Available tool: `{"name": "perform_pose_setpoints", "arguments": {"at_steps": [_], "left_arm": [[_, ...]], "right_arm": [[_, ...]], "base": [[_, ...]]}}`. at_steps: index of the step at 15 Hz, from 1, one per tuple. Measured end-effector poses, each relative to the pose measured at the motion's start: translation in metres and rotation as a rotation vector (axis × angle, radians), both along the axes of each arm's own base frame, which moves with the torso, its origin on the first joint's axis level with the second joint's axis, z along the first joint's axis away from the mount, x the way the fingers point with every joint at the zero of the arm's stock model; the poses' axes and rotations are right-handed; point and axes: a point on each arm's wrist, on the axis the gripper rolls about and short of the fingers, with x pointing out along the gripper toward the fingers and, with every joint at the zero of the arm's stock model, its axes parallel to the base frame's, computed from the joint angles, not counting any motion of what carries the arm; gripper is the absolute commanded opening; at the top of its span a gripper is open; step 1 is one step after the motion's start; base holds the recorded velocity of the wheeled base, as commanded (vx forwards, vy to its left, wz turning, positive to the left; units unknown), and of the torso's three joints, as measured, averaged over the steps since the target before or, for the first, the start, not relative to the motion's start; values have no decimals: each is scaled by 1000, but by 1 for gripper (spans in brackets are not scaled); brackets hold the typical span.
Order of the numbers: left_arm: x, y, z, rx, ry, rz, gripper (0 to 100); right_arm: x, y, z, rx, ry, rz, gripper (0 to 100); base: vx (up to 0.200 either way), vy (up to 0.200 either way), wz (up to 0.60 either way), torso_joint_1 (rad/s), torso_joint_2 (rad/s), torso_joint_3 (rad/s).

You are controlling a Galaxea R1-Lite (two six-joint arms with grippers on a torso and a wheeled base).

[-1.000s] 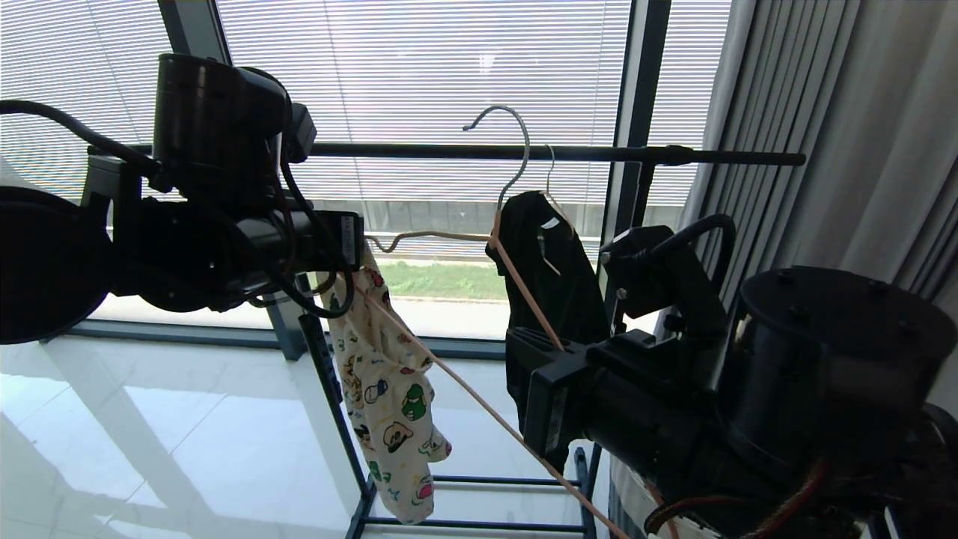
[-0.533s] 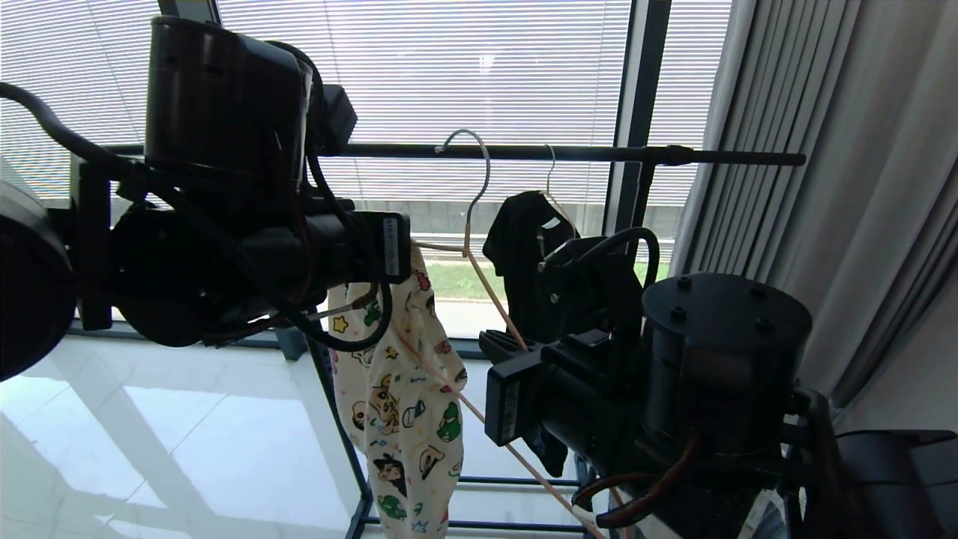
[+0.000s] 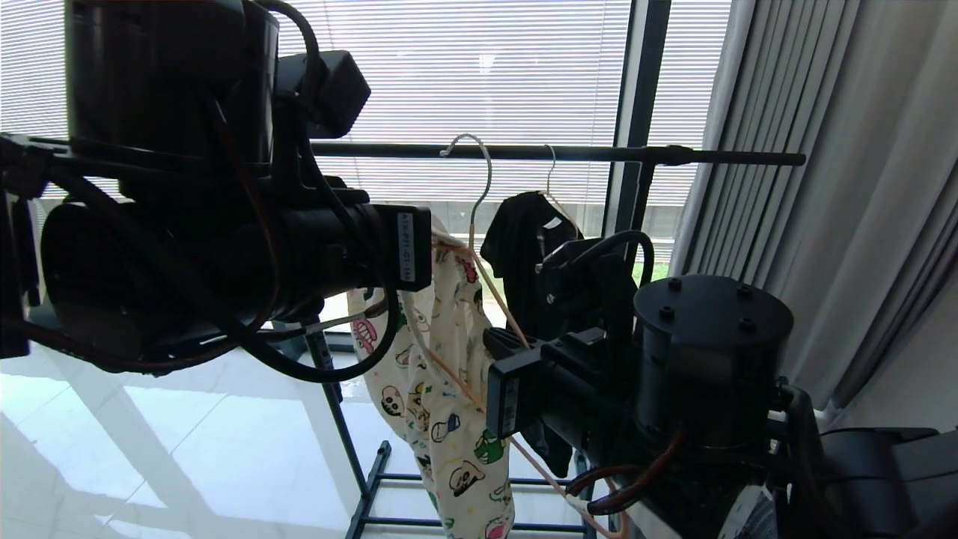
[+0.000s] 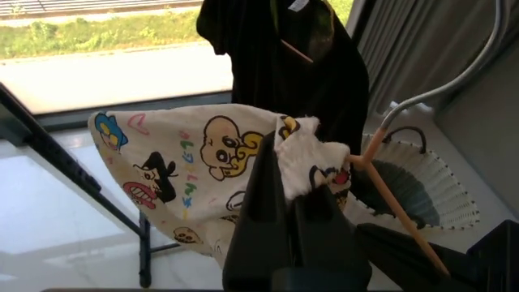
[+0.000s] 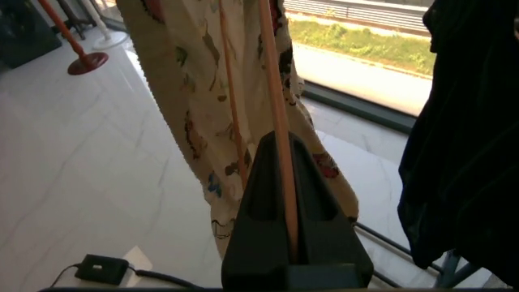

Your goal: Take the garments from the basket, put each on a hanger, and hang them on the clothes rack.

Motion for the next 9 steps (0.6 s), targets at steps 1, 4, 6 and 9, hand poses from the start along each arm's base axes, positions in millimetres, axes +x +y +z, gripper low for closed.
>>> {"name": "perform_pose_setpoints", "arguments": {"at_steps": [1,4,6,9], "left_arm": [[-2,1,2,-5,-5,-1,100],[-9,6,9,-34,-17,-47,100],[-16,11,16,-62,-28,-93,100],[-30,25,14,-19,-47,-132,100]], "right_arm": [[1,0,1,2,-14,-11,0],[3,0,4,11,-60,-34,0],[4,-1,6,16,-114,-56,0],[8,-11,-4,-45,-196,-77,0]], "base": [[0,0,0,0,0,0],[0,0,0,0,0,0],[0,0,0,0,0,0],[0,0,0,0,0,0]]}}
